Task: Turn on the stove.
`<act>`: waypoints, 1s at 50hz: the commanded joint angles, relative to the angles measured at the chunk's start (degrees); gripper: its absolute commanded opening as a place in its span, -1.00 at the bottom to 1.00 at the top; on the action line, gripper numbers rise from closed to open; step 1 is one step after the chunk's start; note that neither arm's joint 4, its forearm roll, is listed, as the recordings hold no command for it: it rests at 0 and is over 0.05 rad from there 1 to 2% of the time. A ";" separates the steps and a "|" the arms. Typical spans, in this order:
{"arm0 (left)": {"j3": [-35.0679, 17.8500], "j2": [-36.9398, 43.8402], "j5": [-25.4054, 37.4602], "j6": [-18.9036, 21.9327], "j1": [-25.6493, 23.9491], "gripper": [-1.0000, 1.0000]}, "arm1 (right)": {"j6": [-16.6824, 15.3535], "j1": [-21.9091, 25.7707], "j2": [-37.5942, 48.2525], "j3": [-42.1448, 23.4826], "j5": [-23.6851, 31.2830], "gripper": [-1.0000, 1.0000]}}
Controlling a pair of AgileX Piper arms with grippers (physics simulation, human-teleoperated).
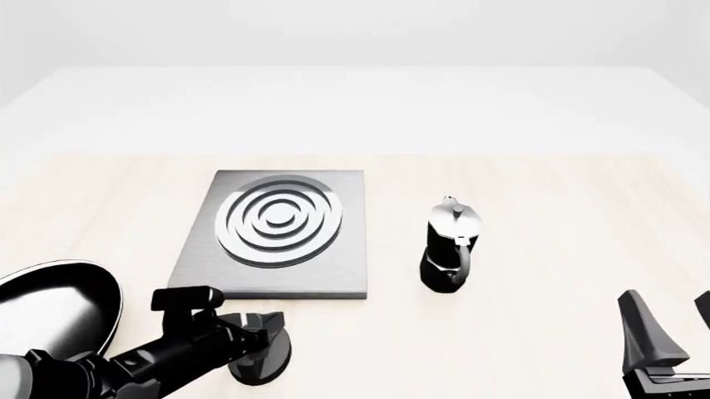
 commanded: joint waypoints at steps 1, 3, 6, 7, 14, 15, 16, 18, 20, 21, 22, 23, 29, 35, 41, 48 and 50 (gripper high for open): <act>0.23 3.09 -2.43 -0.52 -0.40 1.00 | 0.24 -0.02 0.07 -0.02 -0.08 1.00; 0.44 3.55 -2.99 -0.41 -0.53 1.00 | 0.30 -0.05 -0.04 0.01 0.00 1.00; 0.60 4.26 -3.63 -0.37 -0.52 1.00 | 0.43 -0.20 0.02 0.00 -0.11 1.00; 0.52 4.54 -3.76 -0.38 -0.66 1.00 | 0.41 -0.19 -0.01 0.01 -0.08 1.00; 0.45 5.23 -4.23 -0.21 -0.66 1.00 | 0.47 -0.24 -0.02 -0.01 -0.18 1.00; 0.48 5.61 -4.50 -0.12 -0.55 1.00 | 0.51 -0.24 -0.02 0.00 -0.19 1.00; 0.45 5.84 -4.62 -0.18 -0.60 1.00 | 0.51 -0.24 -0.03 0.00 -0.17 1.00; 0.44 6.03 -4.78 -0.05 -0.62 1.00 | 0.50 -0.24 -0.09 0.01 -0.13 1.00; 0.44 6.30 -4.94 -0.03 -0.54 1.00 | 0.61 -0.28 -0.12 0.01 -0.11 1.00; 0.58 3.82 -3.28 1.24 1.64 1.00 | 0.63 -0.27 -0.08 0.00 -0.17 1.00; 0.56 3.36 -2.89 1.41 2.19 1.00 | 0.62 -0.25 -0.08 0.00 -0.17 1.00; 0.51 3.11 -2.65 1.54 2.52 1.00 | 0.60 -0.23 -0.09 0.01 -0.16 1.00; 0.98 1.54 -2.12 2.45 4.90 1.00 | 0.51 -0.21 -0.15 0.01 -0.15 1.00; 1.16 2.17 -2.87 2.99 6.78 1.00 | 0.47 -0.22 -0.13 0.01 -0.13 1.00; 0.92 1.55 -2.37 3.17 8.01 1.00 | 0.37 -0.25 -0.13 0.01 -0.15 1.00; 0.56 0.34 -1.29 3.37 8.97 1.00 | 0.34 -0.30 -0.13 -0.04 -0.14 1.00; 0.53 0.18 -1.23 3.43 9.22 1.00 | 0.31 -0.28 -0.15 -0.03 -0.13 1.00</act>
